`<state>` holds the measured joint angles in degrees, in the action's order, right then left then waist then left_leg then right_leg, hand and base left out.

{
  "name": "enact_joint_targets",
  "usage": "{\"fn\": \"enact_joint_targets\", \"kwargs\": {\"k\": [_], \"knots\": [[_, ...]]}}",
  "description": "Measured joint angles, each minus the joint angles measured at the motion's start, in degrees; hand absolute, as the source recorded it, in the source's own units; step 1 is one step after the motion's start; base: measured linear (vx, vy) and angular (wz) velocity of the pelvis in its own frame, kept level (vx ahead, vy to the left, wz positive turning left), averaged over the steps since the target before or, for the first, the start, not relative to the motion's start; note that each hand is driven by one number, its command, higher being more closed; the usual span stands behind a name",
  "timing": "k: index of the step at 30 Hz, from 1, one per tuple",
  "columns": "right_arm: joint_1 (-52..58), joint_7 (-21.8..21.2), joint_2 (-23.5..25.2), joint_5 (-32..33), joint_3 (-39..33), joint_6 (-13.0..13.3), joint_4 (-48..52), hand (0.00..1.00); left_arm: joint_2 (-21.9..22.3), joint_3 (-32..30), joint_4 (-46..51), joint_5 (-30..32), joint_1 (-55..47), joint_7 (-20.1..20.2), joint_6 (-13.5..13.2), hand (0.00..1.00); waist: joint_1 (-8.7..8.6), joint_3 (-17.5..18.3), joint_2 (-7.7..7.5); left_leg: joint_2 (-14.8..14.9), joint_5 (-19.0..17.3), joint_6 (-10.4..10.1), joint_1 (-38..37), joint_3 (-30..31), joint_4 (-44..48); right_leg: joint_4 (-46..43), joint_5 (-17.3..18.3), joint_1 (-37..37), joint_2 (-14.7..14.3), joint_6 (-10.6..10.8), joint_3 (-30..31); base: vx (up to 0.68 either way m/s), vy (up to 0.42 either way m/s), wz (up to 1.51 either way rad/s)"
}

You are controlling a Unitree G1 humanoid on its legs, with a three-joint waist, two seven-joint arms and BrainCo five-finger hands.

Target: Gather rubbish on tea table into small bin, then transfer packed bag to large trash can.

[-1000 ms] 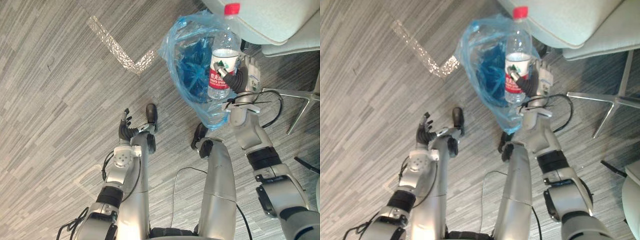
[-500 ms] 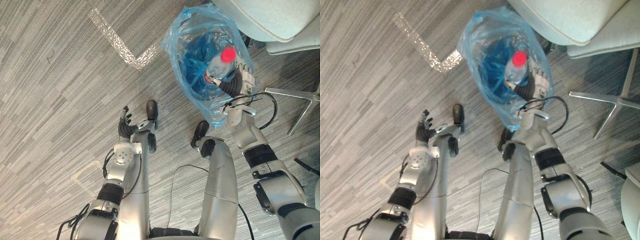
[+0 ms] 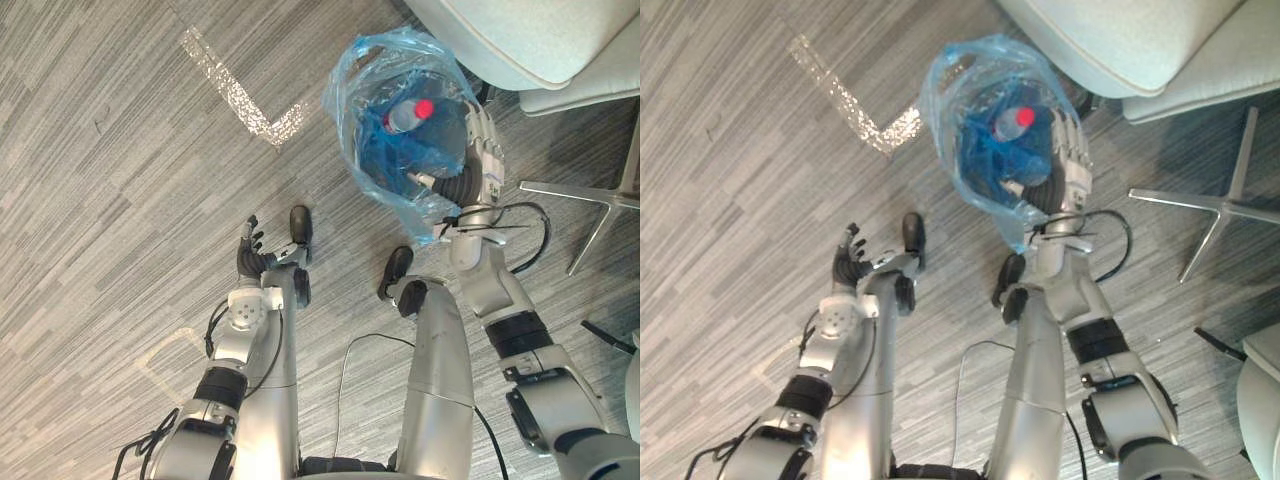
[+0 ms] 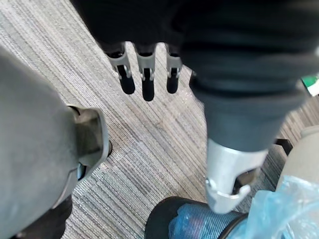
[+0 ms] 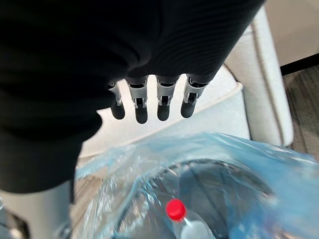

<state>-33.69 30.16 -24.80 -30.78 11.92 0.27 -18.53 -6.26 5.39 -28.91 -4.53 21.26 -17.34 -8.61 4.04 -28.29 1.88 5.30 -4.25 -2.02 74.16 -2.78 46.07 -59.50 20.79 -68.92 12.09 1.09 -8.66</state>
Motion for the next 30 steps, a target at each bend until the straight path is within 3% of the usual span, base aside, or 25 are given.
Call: {"fn": "enact_joint_targets", "kwargs": {"k": [6, 12, 24, 30], "knots": [[0.6, -2.8, -0.6, -3.1, 2.3, 0.9, -0.6, 0.00, -0.3, 0.0, -0.1, 0.0, 0.1, 0.1, 0.1, 0.00, -0.13, 0.0, -0.01, 0.4, 0.9, 0.0, -0.1, 0.1, -1.6, 0.9, -0.7, -0.3, -0.3, -0.7, -0.6, -0.04, -0.007, 0.00], [-1.5, -4.9, -1.9, -5.5, 7.1, 1.4, -7.3, 0.00, -0.6, 0.0, -0.2, -0.2, 0.1, 0.1, -0.2, 0.00, -0.09, 0.6, -0.30, 0.4, 2.3, -0.4, 0.8, -0.2, -3.9, 2.1, -1.4, -1.7, -0.3, -1.0, -0.7, -0.01, -0.003, 0.01], [-8.0, -6.6, -2.7, -8.2, 11.0, -0.8, -20.5, 0.00, -2.0, -1.1, -0.4, -6.4, 1.1, 0.1, -2.2, 0.00, 0.14, 0.8, -0.52, 0.1, 3.7, -0.5, 3.8, 0.3, -5.3, 2.0, -1.5, -4.5, 0.1, -1.2, -2.0, -0.04, 0.006, 0.05], [-8.7, -6.7, -2.7, -9.3, 11.3, -1.2, -21.2, 0.00, -2.1, -2.2, -1.6, -6.8, 1.7, 0.1, -2.2, 0.00, 0.38, 0.8, -0.53, 0.1, 4.0, -0.8, 4.2, 0.4, -5.3, 1.9, -1.6, -5.1, 0.1, -1.3, -2.1, -0.05, 0.016, 0.00]]}}
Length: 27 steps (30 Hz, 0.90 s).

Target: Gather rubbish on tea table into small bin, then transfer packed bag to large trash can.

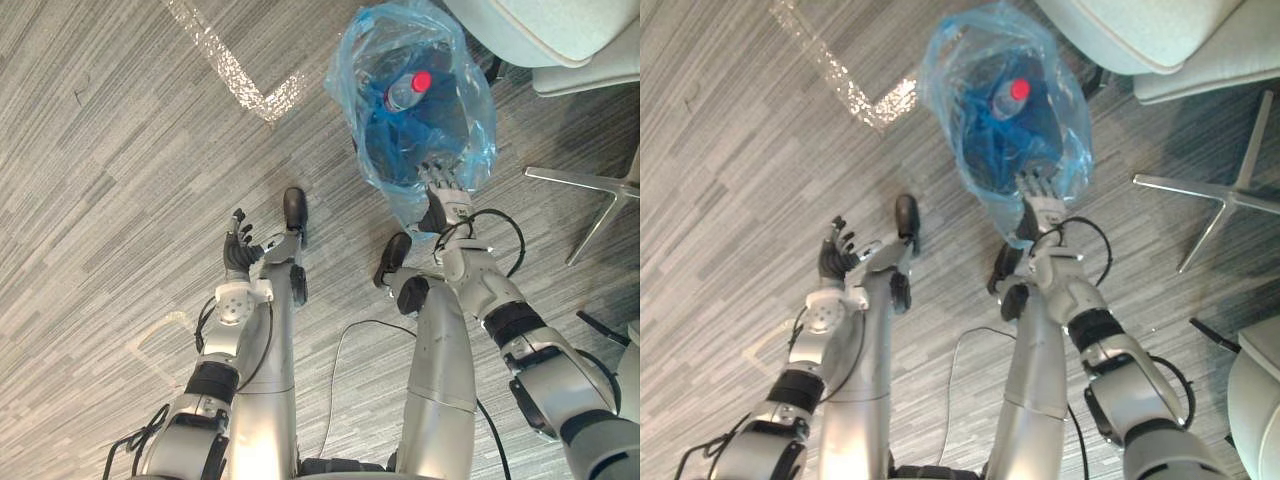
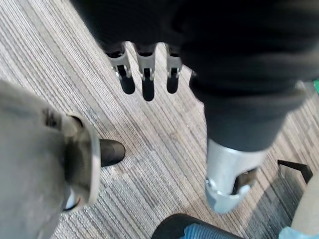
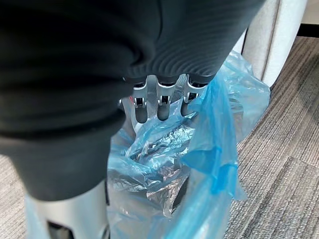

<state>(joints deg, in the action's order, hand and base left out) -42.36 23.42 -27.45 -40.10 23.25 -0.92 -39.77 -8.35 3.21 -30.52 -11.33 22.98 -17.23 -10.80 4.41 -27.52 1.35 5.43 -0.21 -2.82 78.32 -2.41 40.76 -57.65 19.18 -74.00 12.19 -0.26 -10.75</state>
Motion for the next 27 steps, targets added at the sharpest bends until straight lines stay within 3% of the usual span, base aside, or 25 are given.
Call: {"fn": "enact_joint_targets", "kwargs": {"k": [13, 14, 27], "knots": [[-0.8, -0.5, 2.2, -0.5, 0.7, 0.1, -2.3, 0.00, 0.0, 0.0, -1.1, 0.0, 0.6, 0.0, 0.1, 0.00, 0.15, 0.0, 0.01, 0.0, 0.9, -0.1, -0.3, 0.3, -1.5, 0.4, -0.3, 0.0, 0.0, -0.5, -0.5, -0.05, 0.012, 0.01], [-1.2, -0.6, 2.4, -0.5, 1.4, 0.1, -2.4, 1.00, 0.0, 0.0, -1.2, 0.0, 0.6, 0.0, 0.0, 0.00, 0.15, 0.0, 0.02, 0.0, 1.2, 0.0, -0.3, 0.4, -1.8, 0.7, -0.4, 0.0, 0.0, -0.6, -0.7, -0.05, 0.010, 0.04], [-6.5, -1.7, 4.9, -0.3, 4.1, 0.1, -6.2, 1.00, 0.1, 0.0, -1.7, 0.0, 0.6, 0.0, 0.1, 0.00, 0.79, 0.0, 0.02, -0.3, 1.7, -0.3, -0.3, 0.9, -2.7, 0.5, -0.4, -0.2, 0.0, -0.8, -1.1, -0.04, 0.005, 0.02]]}}
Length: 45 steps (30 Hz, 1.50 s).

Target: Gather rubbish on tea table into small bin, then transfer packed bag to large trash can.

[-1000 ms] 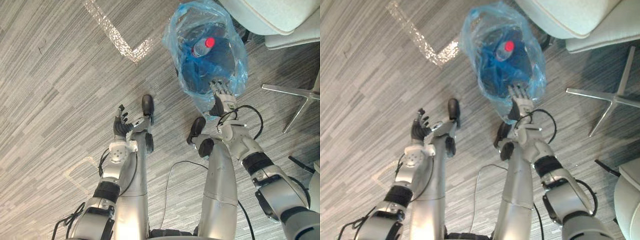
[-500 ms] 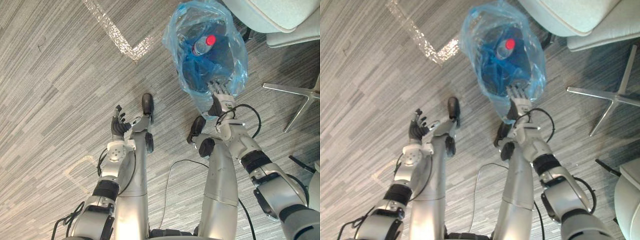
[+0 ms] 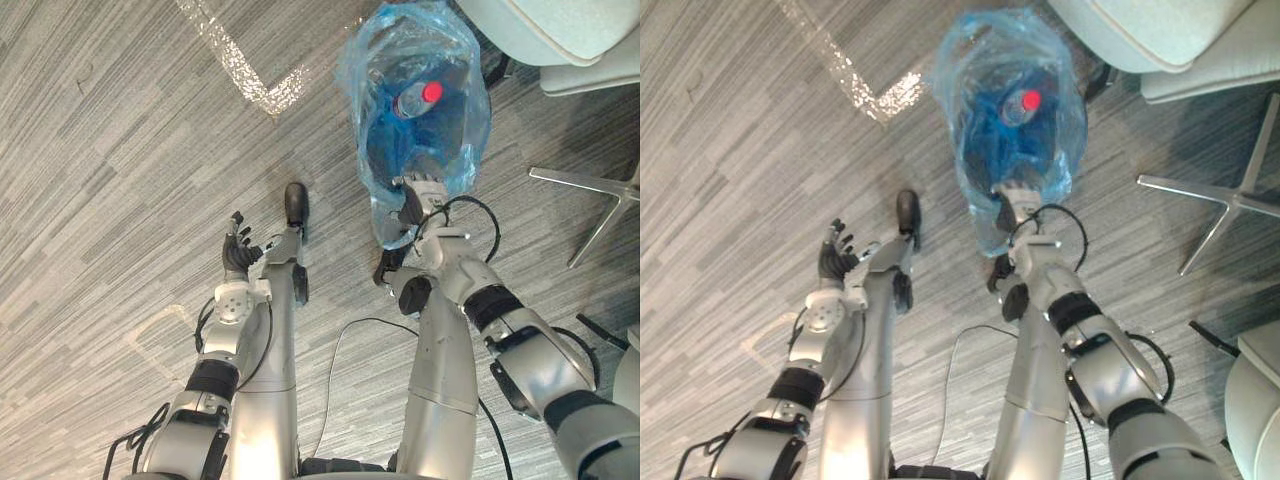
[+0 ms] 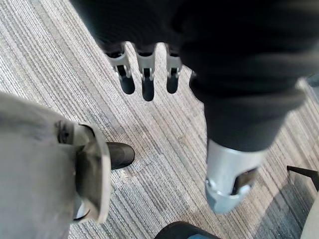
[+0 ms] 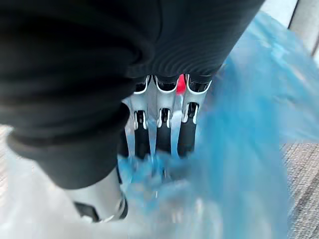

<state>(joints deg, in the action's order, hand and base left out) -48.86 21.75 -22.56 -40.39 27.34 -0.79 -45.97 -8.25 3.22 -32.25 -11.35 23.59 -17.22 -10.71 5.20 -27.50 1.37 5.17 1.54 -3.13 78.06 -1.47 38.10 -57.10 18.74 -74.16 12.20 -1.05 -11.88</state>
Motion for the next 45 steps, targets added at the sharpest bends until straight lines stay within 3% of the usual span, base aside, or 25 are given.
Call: {"fn": "enact_joint_targets", "kwargs": {"k": [15, 25, 32, 38, 40, 45], "knots": [[2.0, 0.9, 0.0, 2.4, -4.1, -0.1, 3.4, 1.00, -0.1, -0.1, -1.1, 0.1, 0.0, 0.0, 0.5, 0.00, 0.45, 0.0, 0.00, -0.1, 0.4, -0.2, 0.0, 0.4, 0.2, -0.6, 0.1, 0.0, 0.0, -0.1, -0.2, -0.05, 0.006, 0.01], [6.4, 1.9, 0.1, 2.8, -4.8, -0.3, 14.6, 1.00, 0.4, -1.1, -1.9, 0.9, -0.3, 0.1, 2.8, 0.00, 0.37, 0.0, -0.07, 0.4, 0.6, -0.5, -2.8, 0.7, 0.2, 0.1, -0.1, 3.2, -0.5, -0.4, -0.6, -0.01, 0.001, -0.02], [15.5, 1.8, 0.3, 4.5, -4.8, -0.2, 24.3, 1.00, 2.8, 2.6, -1.7, 2.4, -4.9, 1.2, 4.0, 0.00, -0.20, 0.8, -1.48, 1.3, 2.7, 0.1, -14.5, -2.0, -8.8, 7.7, -1.4, 14.0, -0.9, 0.9, -1.4, -0.03, -0.002, 0.03], [24.2, 0.6, 3.0, 5.0, -5.3, 0.4, 30.3, 1.00, 3.5, 3.6, -1.7, 4.2, -9.2, 1.7, 4.9, 0.00, -0.50, 1.4, -2.67, 1.0, 3.3, -0.1, -27.0, -3.0, -13.9, 13.6, -2.3, 26.7, -1.1, 0.8, -2.2, 0.05, -0.005, 0.01], [27.2, -0.1, 3.9, 5.2, -5.3, 0.8, 32.7, 1.00, 2.7, 4.3, -1.8, 5.1, -10.7, 2.1, 5.0, 0.00, -0.69, 2.5, -4.20, 0.9, 3.3, -0.1, -32.2, -3.2, -16.4, 15.9, -2.2, 31.8, -1.3, 1.0, -2.6, 0.06, -0.027, 0.00], [32.2, -1.9, 5.0, 5.5, -5.3, 1.6, 34.3, 1.00, 2.3, 6.4, -2.9, 6.8, -13.4, 3.0, 5.4, 0.00, -1.53, 5.8, -6.28, 0.2, 3.7, -0.6, -40.4, -3.0, -21.7, 20.3, -2.3, 39.7, -1.5, 1.6, -3.4, 0.08, -0.038, 0.05]]}}
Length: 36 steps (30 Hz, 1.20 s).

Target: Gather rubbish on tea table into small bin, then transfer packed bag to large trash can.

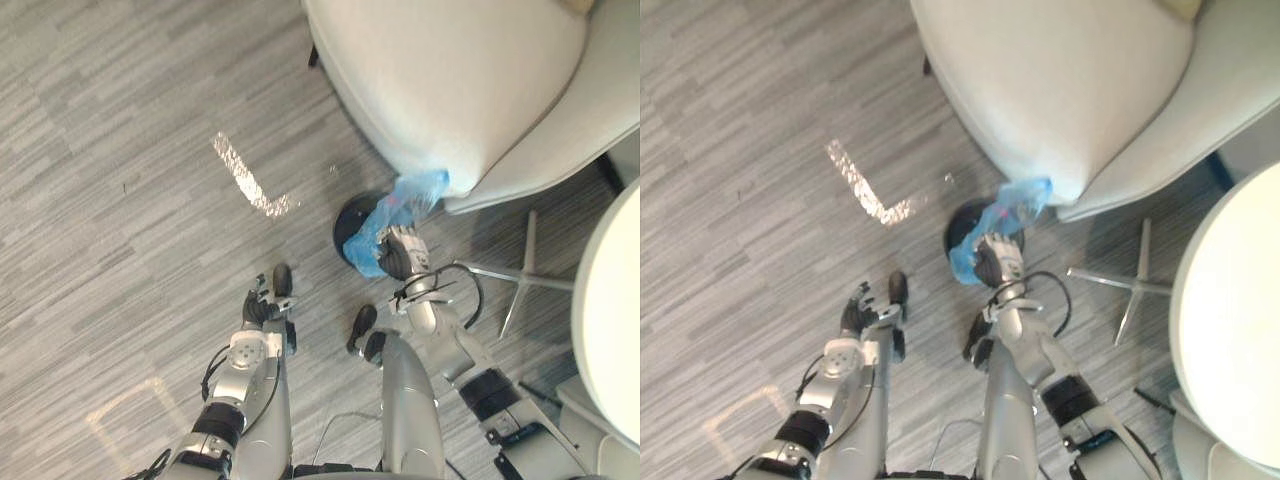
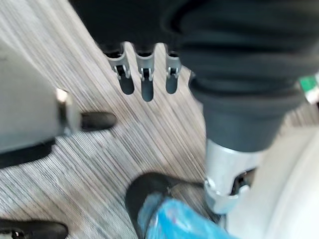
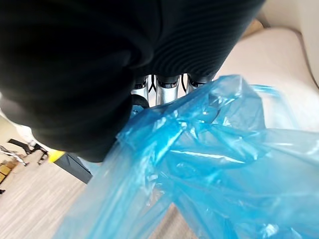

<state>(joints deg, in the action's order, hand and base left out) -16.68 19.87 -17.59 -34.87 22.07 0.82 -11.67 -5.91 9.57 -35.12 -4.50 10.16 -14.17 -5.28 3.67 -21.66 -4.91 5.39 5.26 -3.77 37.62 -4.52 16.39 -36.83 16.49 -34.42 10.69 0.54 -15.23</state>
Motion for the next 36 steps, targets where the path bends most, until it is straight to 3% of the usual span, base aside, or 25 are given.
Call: {"fn": "enact_joint_targets", "kwargs": {"k": [8, 16, 26, 32, 36], "knots": [[5.6, -3.8, -0.5, 2.3, -0.1, 2.2, -2.2, 1.00, -1.4, 4.1, -4.1, 2.3, -3.7, 2.2, 0.7, 0.00, -0.71, 7.1, 0.42, 0.1, 4.6, -0.8, -14.4, 0.1, -15.6, 14.7, -4.4, 13.3, -3.3, 1.4, -0.6, 0.14, -0.007, -0.07], [6.5, -8.2, -3.0, 3.6, 0.8, 4.6, -5.1, 1.00, -2.3, 5.1, -2.0, 3.3, -5.5, 3.3, 0.7, 0.00, -0.66, 13.2, 3.71, -0.9, 4.7, -0.7, -23.9, 0.4, -20.7, 27.8, -8.8, 26.5, -4.7, 3.2, -1.3, 0.11, 0.031, 0.02], [4.7, -11.0, -7.4, 3.6, 7.9, 6.7, -5.1, 1.00, -5.1, 9.0, 9.2, 3.3, -7.7, 4.6, 0.4, 0.00, -0.51, 15.0, 4.01, -1.5, 4.7, -0.5, -27.8, 0.5, -22.3, 33.0, -11.2, 30.7, -5.1, 3.8, 0.1, -0.01, 0.020, -0.06], [1.1, -12.6, -12.5, 3.5, 14.3, 8.8, -5.1, 1.00, -9.2, 12.5, 15.6, 4.0, -7.4, 5.7, -3.0, 0.00, -0.53, 16.3, 4.46, -1.0, 4.6, -0.5, -29.1, 0.6, -22.4, 33.9, -11.7, 32.4, -5.4, 3.6, 0.3, -0.01, 0.002, -0.02], [-1.4, -12.6, -15.4, 3.2, 17.0, 10.3, -5.0, 1.00, -11.7, 13.6, 17.9, 6.2, -7.4, 6.0, -3.4, 0.00, -0.51, 17.6, 4.47, -0.7, 4.5, -0.7, -29.1, 0.5, -22.4, 34.9, -12.4, 32.6, -5.9, 3.3, 0.5, -0.01, -0.001, -0.04]]}}
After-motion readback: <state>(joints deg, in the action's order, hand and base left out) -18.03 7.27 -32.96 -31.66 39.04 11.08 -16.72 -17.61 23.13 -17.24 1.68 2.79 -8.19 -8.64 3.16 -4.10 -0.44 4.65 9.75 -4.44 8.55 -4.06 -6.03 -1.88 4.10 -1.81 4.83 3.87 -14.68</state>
